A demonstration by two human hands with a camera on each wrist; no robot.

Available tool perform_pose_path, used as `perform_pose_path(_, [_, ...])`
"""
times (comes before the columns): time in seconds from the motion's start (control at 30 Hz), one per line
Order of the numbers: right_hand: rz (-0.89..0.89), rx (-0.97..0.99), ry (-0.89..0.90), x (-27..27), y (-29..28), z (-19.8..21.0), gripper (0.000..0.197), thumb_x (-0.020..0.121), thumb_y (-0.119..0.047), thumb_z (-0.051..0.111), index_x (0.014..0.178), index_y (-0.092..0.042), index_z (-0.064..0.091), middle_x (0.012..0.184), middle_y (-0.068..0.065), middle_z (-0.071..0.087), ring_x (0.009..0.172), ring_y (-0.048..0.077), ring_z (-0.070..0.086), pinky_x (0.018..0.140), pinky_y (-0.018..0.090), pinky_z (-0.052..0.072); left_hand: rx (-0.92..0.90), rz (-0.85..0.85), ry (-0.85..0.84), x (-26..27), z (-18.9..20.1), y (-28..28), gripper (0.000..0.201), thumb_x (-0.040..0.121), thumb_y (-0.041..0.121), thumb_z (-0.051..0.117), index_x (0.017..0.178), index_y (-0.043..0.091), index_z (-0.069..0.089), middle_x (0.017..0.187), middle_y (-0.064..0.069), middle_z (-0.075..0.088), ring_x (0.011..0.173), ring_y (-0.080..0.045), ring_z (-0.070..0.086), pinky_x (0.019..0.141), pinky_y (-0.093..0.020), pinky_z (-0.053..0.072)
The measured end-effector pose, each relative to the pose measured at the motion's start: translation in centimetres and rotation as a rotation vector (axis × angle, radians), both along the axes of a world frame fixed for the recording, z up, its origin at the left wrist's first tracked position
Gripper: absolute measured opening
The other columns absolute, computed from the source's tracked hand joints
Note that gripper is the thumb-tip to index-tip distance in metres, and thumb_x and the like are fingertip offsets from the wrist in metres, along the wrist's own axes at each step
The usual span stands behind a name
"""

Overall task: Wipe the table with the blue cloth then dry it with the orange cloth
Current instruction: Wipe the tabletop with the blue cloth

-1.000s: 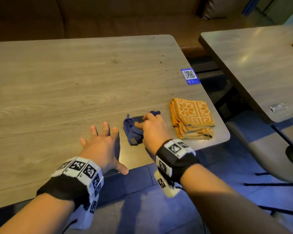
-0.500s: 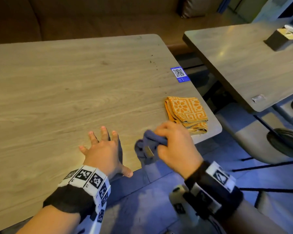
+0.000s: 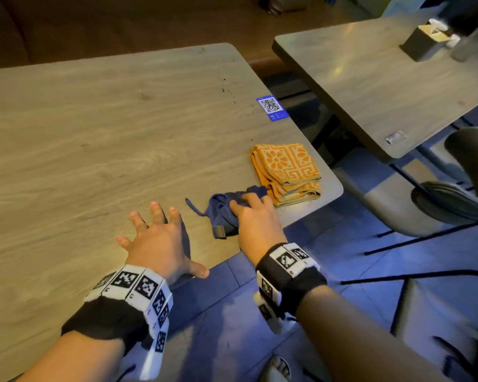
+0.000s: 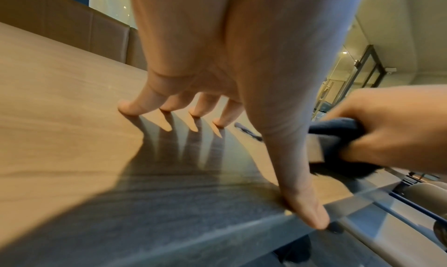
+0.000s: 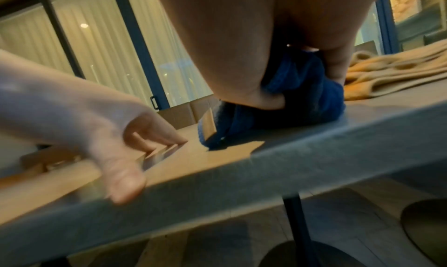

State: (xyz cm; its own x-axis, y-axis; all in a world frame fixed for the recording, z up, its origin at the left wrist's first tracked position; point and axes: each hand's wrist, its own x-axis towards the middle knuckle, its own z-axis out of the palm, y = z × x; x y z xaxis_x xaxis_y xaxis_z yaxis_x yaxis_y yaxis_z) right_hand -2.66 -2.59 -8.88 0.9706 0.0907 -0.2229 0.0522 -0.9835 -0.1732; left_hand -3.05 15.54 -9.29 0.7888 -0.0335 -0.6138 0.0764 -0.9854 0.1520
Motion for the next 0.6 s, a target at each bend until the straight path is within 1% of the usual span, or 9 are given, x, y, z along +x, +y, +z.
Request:
perform_pose_path(0.07, [0.017,0.037,-0.008,-2.6,-1.6,-0.1,0.055,0.08,0.002,0.054,0.133,-0.013,0.051,0.134,0.012,0.043,0.114,0.037,0.04,0.082,0.042,0.044,0.0,-0.001,-0.003,0.0,-0.1,0.0,0.149,0.044,0.077,0.083,0.157,0.017,0.007,0.165,-0.011,-0.009,0.147,-0.05,0.0,0.107,-0.073,0.027])
perform_pose_path(0.13, [-0.007,0.096,-0.024,-4.7,-3.2,-0.1,0.057,0.071,0.005,0.06,0.125,-0.011,0.06,0.127,0.013,0.052,0.107,0.04,0.047,0.074,0.042,0.049,0.004,0.0,-0.006,-0.1,0.0,-0.1,0.149,0.044,0.078,0.083,0.157,0.017,0.007,0.165,-0.011,-0.008,0.147,-0.049,0.0,0.107,-0.073,0.027])
perform_pose_path(0.17, [-0.038,0.127,-0.005,-5.6,-4.1,0.0,0.055,0.07,0.006,0.06,0.122,-0.011,0.063,0.124,0.012,0.054,0.106,0.038,0.048,0.074,0.041,0.049,0.007,0.003,-0.002,-0.1,0.1,-0.1,0.149,0.044,0.078,0.083,0.157,0.017,0.007,0.165,-0.011,-0.008,0.148,-0.049,0.0,0.108,-0.074,0.026])
perform_pose_path(0.27, [-0.053,0.172,0.0,-7.4,-6.2,0.4,0.048,0.075,-0.001,0.052,0.119,-0.016,0.066,0.12,0.003,0.056,0.105,0.03,0.046,0.082,0.036,0.045,0.015,0.01,0.011,-0.1,0.3,-0.2,0.15,0.045,0.077,0.083,0.158,0.017,0.004,0.165,-0.011,-0.011,0.148,-0.049,-0.003,0.109,-0.074,0.023])
perform_pose_path(0.33, [-0.03,0.278,-0.146,-7.3,-6.7,0.7,0.045,0.071,-0.001,0.057,0.112,-0.015,0.069,0.114,0.003,0.06,0.098,0.03,0.051,0.078,0.035,0.049,0.018,0.01,0.015,-0.1,0.3,-0.3,0.15,0.045,0.077,0.083,0.159,0.019,0.004,0.166,-0.01,-0.011,0.149,-0.048,-0.003,0.11,-0.073,0.023])
perform_pose_path(0.4, [0.026,0.326,-0.237,-6.3,-6.8,0.1,0.048,0.066,0.005,0.066,0.11,-0.013,0.069,0.115,0.007,0.061,0.097,0.033,0.055,0.072,0.038,0.053,0.021,0.011,0.016,-0.2,0.4,-0.3,0.15,0.045,0.077,0.082,0.159,0.02,0.003,0.166,-0.009,-0.012,0.149,-0.047,-0.004,0.111,-0.072,0.023])
perform_pose_path(0.5, [0.071,0.29,-0.185,-5.4,-7.3,-1.5,0.053,0.059,0.009,0.066,0.108,-0.012,0.07,0.115,0.012,0.06,0.097,0.037,0.056,0.066,0.043,0.055,0.039,0.008,0.026,-0.5,0.7,-0.2,0.151,0.044,0.081,0.079,0.159,0.022,0.001,0.166,-0.007,-0.012,0.15,-0.045,-0.005,0.112,-0.069,0.024])
perform_pose_path(0.57, [0.112,0.248,-0.145,-6.3,-9.2,-2.6,0.037,0.062,-0.003,0.062,0.096,-0.015,0.073,0.104,0.006,0.062,0.089,0.033,0.057,0.06,0.039,0.053,0.068,-0.008,0.042,-0.3,1.3,-0.3,0.148,0.045,0.085,0.075,0.159,0.022,0.005,0.166,-0.009,-0.002,0.149,-0.044,0.005,0.113,-0.061,0.032])
perform_pose_path(0.6, [0.12,0.239,-0.126,-7.0,-10.6,-3.3,0.03,0.064,-0.013,0.056,0.087,-0.018,0.073,0.096,0.003,0.062,0.082,0.03,0.056,0.058,0.036,0.05,0.071,-0.028,0.053,-0.1,1.8,-0.4,0.142,0.046,0.086,0.072,0.158,0.022,0.014,0.162,-0.011,0.014,0.146,-0.042,0.02,0.11,-0.054,0.039])
